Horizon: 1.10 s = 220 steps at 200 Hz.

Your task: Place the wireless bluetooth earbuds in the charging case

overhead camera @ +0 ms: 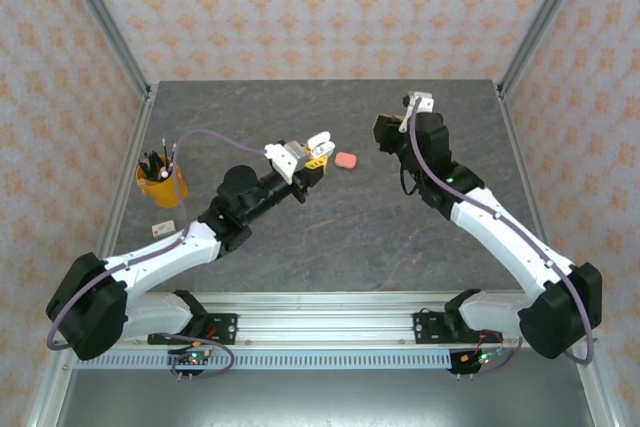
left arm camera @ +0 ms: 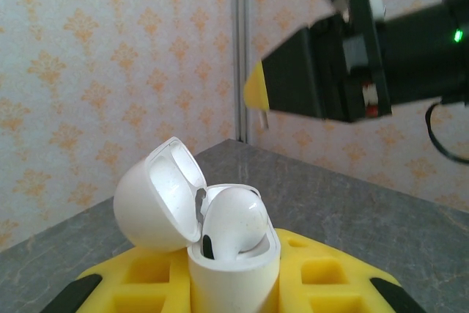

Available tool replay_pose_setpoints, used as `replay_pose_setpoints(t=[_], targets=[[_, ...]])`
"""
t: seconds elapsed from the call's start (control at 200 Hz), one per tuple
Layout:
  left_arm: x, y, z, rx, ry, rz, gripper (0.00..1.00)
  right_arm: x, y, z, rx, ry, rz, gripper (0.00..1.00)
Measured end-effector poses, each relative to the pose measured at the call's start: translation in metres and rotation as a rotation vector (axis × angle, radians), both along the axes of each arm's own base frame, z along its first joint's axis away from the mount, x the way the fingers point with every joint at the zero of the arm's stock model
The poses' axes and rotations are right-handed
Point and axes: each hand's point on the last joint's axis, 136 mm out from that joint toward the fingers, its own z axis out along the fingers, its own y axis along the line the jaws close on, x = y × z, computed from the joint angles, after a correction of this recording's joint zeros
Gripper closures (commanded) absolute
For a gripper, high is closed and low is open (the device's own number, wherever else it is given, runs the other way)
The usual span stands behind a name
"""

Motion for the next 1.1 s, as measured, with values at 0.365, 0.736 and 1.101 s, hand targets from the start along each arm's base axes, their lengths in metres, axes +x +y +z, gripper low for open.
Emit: replay_pose_setpoints(t=[0.365, 0.736, 1.101], targets=[[0.013, -0.021, 0.006, -0.006, 0.012, -0.05, 1.0, -0.01, 0.034, 0.075, 0.078, -0.143, 0.206, 0.7], [0.027, -0.032, 0.015, -0.03, 0.011, -0.054, 1.0, -0.026, 0.058, 0.086, 0.059, -0.167, 0.384, 0.71], [0.031, -0.035, 0.043, -0.069, -0.03, -0.056, 1.0, -0.033, 0.062, 0.075, -0.039, -0.169, 0.443, 0.71]])
